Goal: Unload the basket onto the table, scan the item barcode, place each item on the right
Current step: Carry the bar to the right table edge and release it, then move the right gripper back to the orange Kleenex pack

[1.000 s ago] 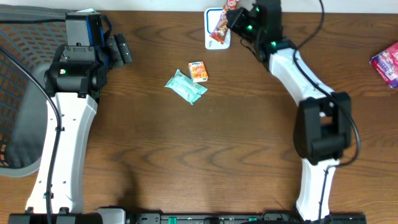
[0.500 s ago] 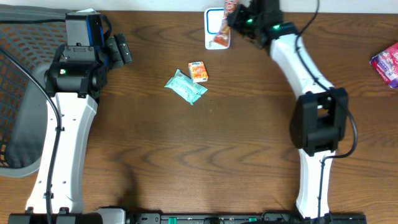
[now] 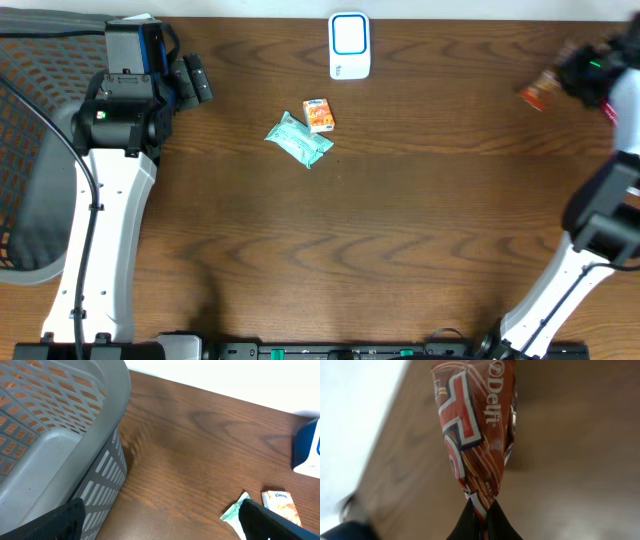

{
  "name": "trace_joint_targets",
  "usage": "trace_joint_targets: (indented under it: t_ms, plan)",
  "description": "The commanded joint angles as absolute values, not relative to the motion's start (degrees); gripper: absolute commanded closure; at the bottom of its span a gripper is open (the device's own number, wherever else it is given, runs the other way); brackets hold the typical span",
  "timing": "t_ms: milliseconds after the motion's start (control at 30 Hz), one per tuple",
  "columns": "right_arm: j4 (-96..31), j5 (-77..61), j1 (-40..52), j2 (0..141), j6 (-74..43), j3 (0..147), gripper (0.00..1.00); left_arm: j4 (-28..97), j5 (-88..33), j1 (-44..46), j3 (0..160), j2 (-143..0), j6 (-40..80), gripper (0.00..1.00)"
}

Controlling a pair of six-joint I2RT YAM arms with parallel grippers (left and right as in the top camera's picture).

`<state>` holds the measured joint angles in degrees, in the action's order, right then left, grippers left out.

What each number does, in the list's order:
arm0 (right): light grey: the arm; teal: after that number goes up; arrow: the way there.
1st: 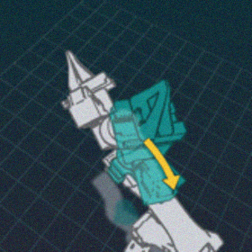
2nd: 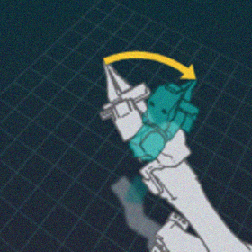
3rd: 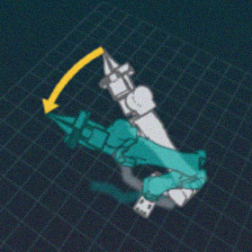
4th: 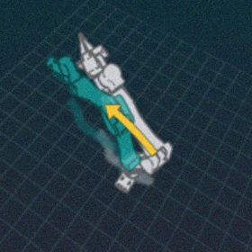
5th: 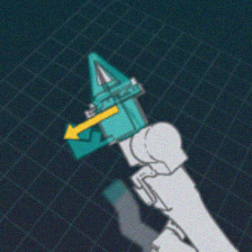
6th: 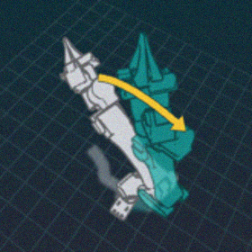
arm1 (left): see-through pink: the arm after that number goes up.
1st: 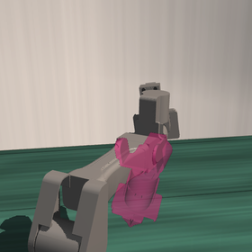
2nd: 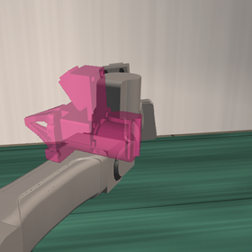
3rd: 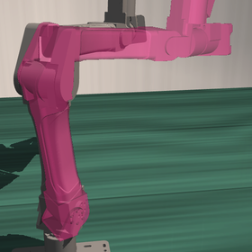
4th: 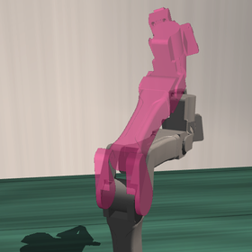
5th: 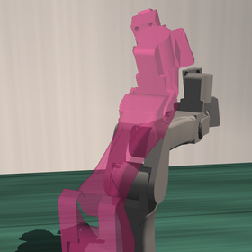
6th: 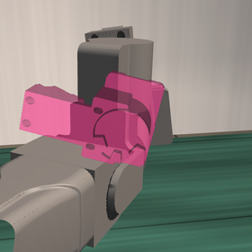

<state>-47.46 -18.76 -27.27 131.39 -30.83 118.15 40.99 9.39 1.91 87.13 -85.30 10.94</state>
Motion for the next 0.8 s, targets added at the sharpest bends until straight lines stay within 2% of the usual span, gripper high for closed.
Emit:
trace_joint_targets:
  t_ms: [0, 200, 333, 367, 400, 467, 500, 600, 767]
  plan:
    - [-49.69, -19.14, -29.65, 128.60, -24.47, 119.15, 0.99, 41.15, 10.11, 1.63, 87.22, -85.73, 11.68, 0.02]
    - [-54.19, -9.65, -32.58, 128.97, -22.59, 119.07, 0.99, 41.15, 10.11, 1.63, 87.22, -85.73, 11.68, 0.02]
    - [-57.06, 3.38, -33.28, 128.97, -22.68, 119.07, 0.98, 41.15, 10.11, 1.63, 87.22, -85.73, 11.68, 0.02]
    - [-57.49, 5.13, -33.36, 128.97, -22.68, 119.07, 0.96, 41.15, 10.11, 1.63, 87.22, -85.73, 11.68, 0.02]
    - [-57.89, 6.72, -33.52, 128.97, -22.68, 119.07, 0.90, 41.15, 10.11, 1.63, 87.22, -85.73, 11.68, 0.02]
    - [-58.57, 7.57, -33.87, 128.97, -22.65, 119.07, 0.65, 41.15, 10.11, 1.63, 87.22, -85.73, 11.68, 0.02]
    - [-58.78, 7.57, -33.95, 128.97, -22.65, 119.07, 0.59, 41.15, 10.11, 1.63, 87.22, -85.73, 11.68, 0.02]
    - [-59.27, 6.20, -34.04, 128.97, -22.68, 119.07, 0.50, 41.15, 10.11, 1.63, 87.22, -85.73, 11.68, 0.02]
    - [-58.74, -4.82, -33.69, 128.97, -22.63, 119.07, 0.50, 41.15, 10.11, 1.63, 87.22, -85.73, 11.68, 0.02]
